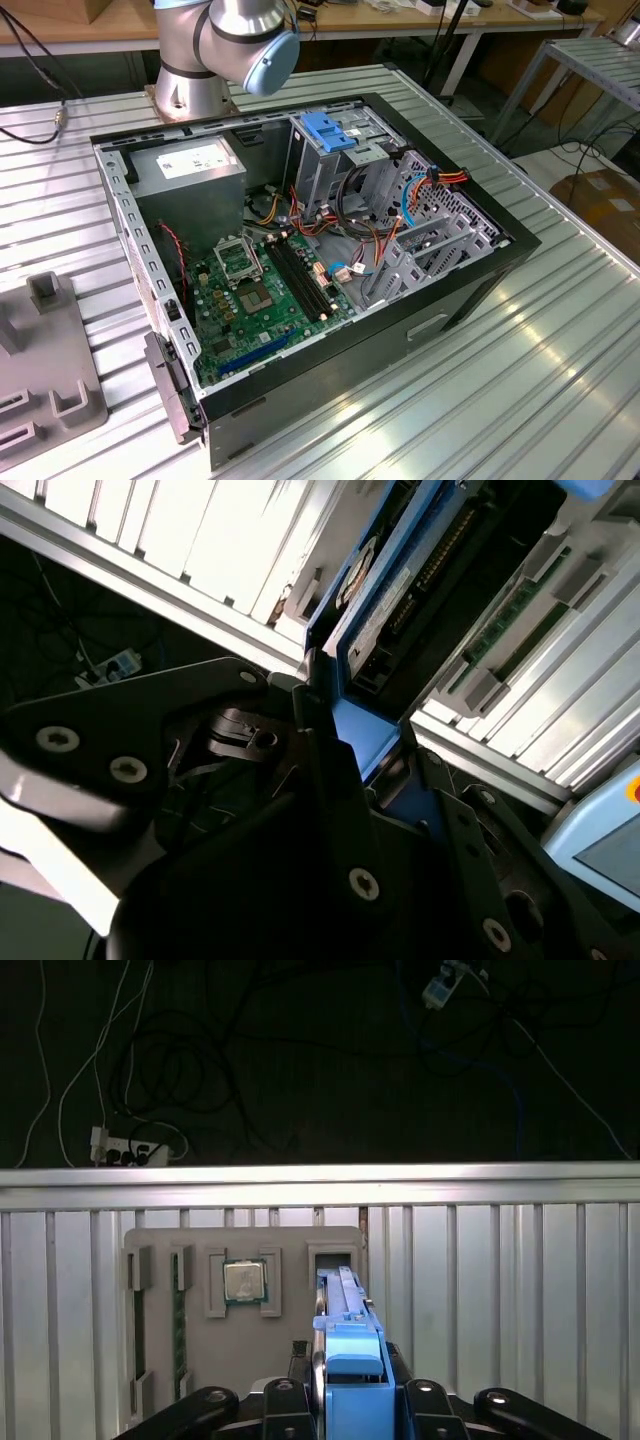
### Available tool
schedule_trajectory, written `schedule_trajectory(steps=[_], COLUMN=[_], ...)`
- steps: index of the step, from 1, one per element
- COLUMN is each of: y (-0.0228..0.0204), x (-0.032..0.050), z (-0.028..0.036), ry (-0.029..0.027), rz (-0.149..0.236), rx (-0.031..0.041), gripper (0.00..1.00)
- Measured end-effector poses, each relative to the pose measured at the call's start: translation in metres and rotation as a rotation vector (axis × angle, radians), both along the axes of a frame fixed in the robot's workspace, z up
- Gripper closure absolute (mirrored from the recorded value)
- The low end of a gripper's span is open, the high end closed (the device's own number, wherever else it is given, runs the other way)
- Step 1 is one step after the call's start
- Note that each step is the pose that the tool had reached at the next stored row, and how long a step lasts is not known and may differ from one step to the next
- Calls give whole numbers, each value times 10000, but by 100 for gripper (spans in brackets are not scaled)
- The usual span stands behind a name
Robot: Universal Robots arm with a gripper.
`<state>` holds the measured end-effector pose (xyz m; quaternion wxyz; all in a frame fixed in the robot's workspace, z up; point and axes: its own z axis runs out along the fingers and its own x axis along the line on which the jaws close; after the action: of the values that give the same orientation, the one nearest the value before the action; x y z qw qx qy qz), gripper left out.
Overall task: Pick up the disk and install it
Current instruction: 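Pick up the disk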
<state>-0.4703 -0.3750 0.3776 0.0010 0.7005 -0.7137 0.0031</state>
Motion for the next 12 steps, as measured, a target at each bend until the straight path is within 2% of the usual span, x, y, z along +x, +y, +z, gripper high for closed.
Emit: schedule_trajectory(steps=[12], y=[0], x=[0], z=[185], ry=[-1], rz=[0], rx=[1], gripper=[63])
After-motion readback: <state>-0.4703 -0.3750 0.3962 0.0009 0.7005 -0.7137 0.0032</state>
